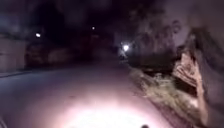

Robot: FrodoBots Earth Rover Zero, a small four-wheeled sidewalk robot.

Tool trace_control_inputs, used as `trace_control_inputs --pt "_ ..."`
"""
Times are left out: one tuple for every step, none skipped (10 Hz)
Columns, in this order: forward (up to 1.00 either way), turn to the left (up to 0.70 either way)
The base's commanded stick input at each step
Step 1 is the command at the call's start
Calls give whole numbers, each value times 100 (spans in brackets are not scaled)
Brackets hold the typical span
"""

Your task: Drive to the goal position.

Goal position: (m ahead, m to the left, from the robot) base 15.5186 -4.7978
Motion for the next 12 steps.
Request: trace_control_inputs --pt "70 0" --pt "70 0" --pt "70 0" --pt "70 0" --pt "70 0" --pt "70 0" --pt "70 -3" --pt "70 -2" --pt "70 0" --pt "70 0" --pt "70 0" --pt "70 0"
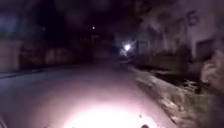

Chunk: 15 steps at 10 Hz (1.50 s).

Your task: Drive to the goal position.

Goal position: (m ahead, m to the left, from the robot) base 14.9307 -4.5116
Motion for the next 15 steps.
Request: trace_control_inputs --pt "70 0" --pt "70 0" --pt "70 0" --pt "70 0" --pt "70 0" --pt "70 0" --pt "70 0" --pt "70 -9" --pt "70 -31" --pt "70 -23" --pt "70 -8" --pt "70 0" --pt "70 0" --pt "70 0" --pt "70 0"
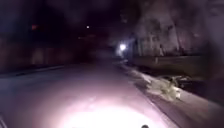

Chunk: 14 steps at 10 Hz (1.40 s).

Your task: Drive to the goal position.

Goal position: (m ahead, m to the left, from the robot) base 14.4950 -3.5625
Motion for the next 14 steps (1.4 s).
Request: trace_control_inputs --pt "70 0" --pt "70 0" --pt "70 0" --pt "70 0" --pt "70 0" --pt "70 0" --pt "70 0" --pt "70 0" --pt "70 0" --pt "70 0" --pt "70 0" --pt "70 0" --pt "70 0" --pt "70 0"
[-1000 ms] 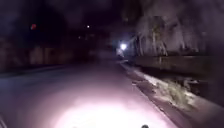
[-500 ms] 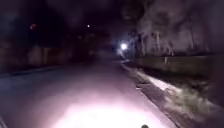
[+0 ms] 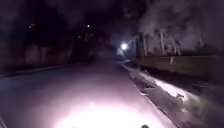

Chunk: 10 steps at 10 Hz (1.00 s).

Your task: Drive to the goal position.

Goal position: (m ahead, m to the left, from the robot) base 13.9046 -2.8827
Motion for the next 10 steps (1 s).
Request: trace_control_inputs --pt "70 0" --pt "70 0" --pt "70 0" --pt "70 0" --pt "70 0" --pt "70 0" --pt "70 0" --pt "70 0" --pt "70 0" --pt "70 0"
